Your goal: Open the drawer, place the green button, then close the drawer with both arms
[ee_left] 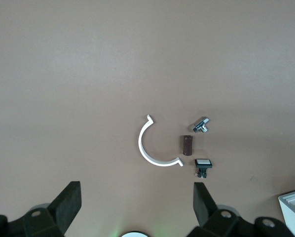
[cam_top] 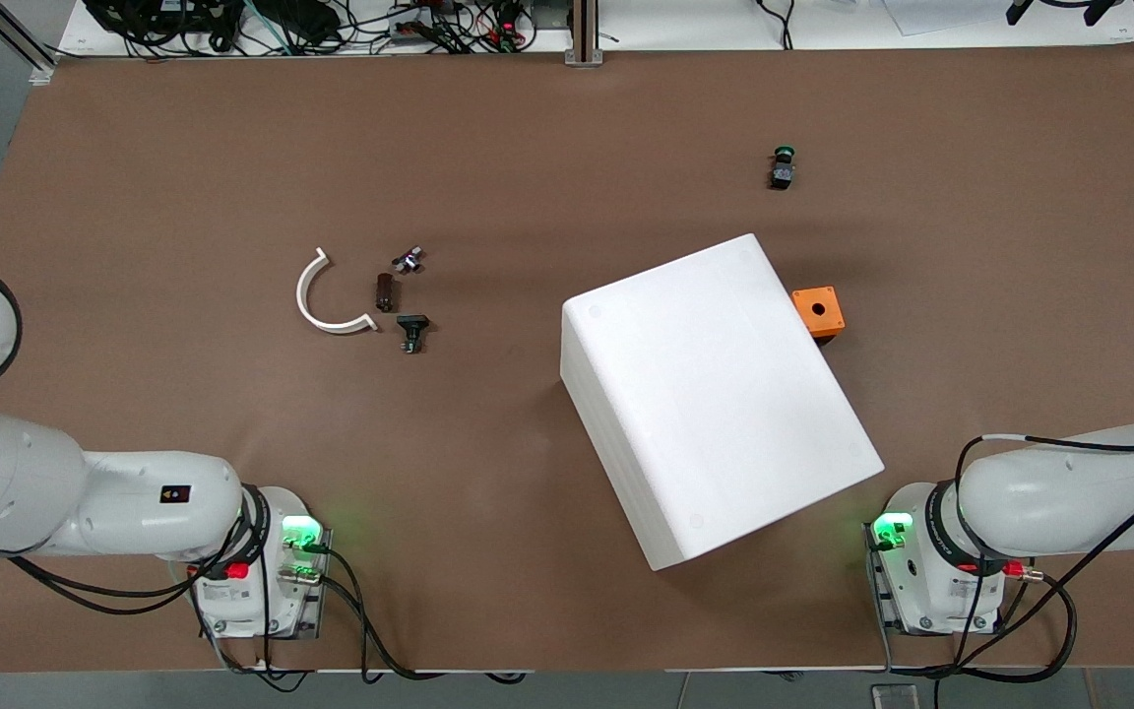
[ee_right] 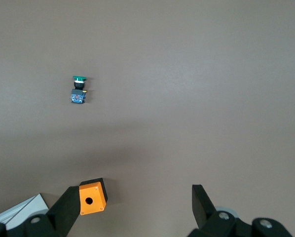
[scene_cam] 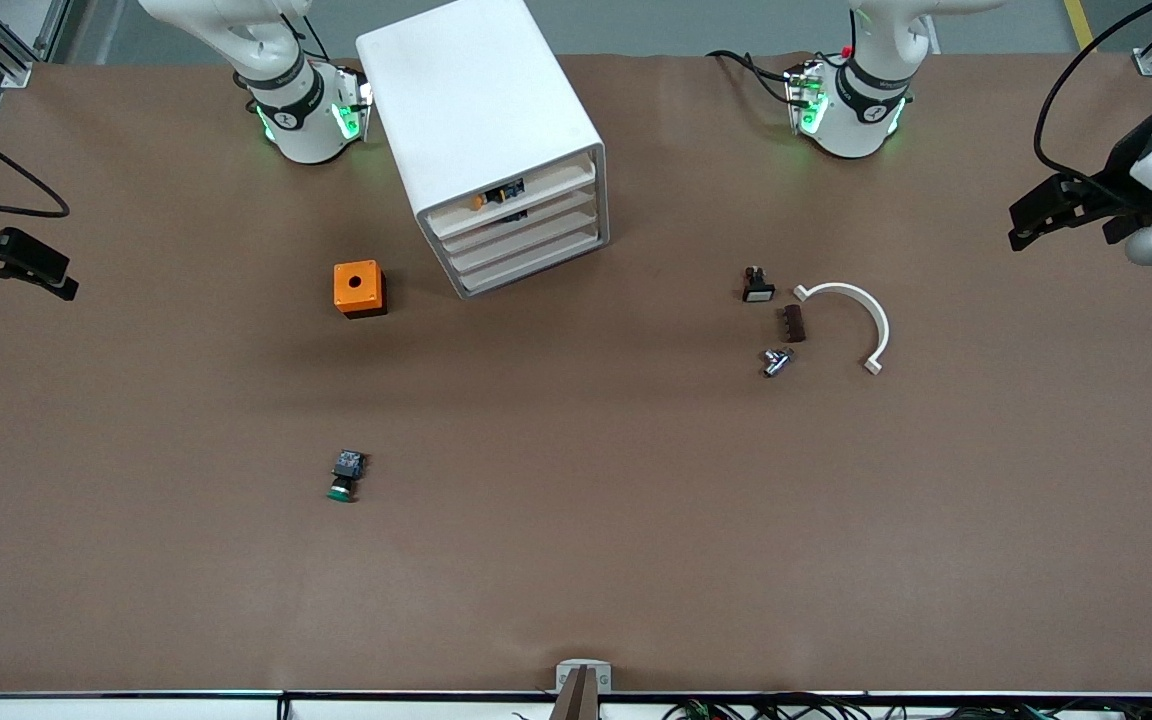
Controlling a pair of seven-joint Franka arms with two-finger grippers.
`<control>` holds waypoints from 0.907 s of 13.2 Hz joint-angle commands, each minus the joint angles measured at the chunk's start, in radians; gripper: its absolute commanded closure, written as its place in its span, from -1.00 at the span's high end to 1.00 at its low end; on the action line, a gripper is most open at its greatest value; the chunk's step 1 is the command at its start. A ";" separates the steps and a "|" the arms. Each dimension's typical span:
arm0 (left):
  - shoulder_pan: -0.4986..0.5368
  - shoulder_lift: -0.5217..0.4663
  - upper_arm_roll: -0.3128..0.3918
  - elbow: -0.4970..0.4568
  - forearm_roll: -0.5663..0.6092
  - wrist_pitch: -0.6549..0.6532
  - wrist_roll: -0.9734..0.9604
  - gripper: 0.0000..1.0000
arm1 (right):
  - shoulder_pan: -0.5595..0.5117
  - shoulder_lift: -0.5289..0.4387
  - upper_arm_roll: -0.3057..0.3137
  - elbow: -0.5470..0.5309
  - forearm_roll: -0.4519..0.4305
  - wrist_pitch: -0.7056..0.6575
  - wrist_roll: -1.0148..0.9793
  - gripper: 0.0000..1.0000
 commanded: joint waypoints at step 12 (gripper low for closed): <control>-0.112 0.349 -0.019 0.124 -0.012 -0.017 -0.209 1.00 | 0.090 0.043 0.001 -0.088 0.001 0.118 0.112 1.00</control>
